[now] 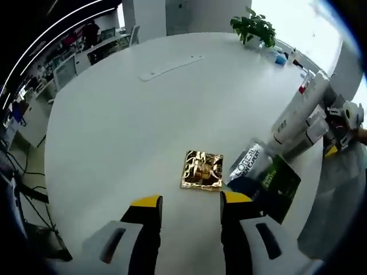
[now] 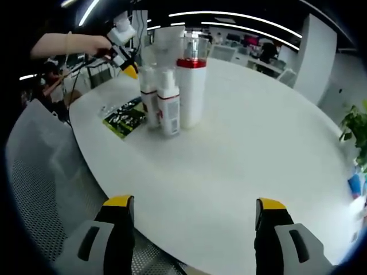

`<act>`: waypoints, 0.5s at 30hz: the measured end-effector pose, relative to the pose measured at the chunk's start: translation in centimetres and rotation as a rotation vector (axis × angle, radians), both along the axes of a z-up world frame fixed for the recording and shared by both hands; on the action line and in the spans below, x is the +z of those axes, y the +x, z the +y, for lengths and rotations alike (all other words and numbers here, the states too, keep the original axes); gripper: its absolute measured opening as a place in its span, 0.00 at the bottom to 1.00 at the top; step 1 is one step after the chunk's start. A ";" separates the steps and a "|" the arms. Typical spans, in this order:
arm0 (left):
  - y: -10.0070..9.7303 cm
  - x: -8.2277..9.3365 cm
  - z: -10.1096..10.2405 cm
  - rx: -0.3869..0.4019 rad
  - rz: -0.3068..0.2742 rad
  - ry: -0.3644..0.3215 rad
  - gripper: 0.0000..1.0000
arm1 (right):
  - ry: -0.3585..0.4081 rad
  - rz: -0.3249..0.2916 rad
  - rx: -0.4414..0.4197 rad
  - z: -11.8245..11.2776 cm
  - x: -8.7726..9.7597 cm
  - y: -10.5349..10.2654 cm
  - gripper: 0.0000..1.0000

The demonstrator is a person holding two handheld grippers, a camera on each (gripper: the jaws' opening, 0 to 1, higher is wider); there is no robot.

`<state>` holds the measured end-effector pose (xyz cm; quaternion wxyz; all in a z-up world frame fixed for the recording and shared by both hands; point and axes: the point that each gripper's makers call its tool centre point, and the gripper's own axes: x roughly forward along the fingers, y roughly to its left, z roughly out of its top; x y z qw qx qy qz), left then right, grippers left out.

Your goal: Arrange the skincare products in the storage area until every visible bottle or jar stands upright without overlapping.

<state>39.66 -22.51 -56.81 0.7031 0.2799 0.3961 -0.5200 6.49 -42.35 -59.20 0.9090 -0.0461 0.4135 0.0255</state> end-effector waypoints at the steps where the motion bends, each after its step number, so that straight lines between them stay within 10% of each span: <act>1: 0.2 -0.3 -0.4 0.001 0.005 -0.001 0.45 | 0.000 0.000 -0.001 0.0 0.0 0.0 0.91; 15: -0.2 -1.7 -3.0 -0.022 0.017 0.043 0.56 | 0.005 0.006 -0.013 -0.2 -0.1 -0.2 0.91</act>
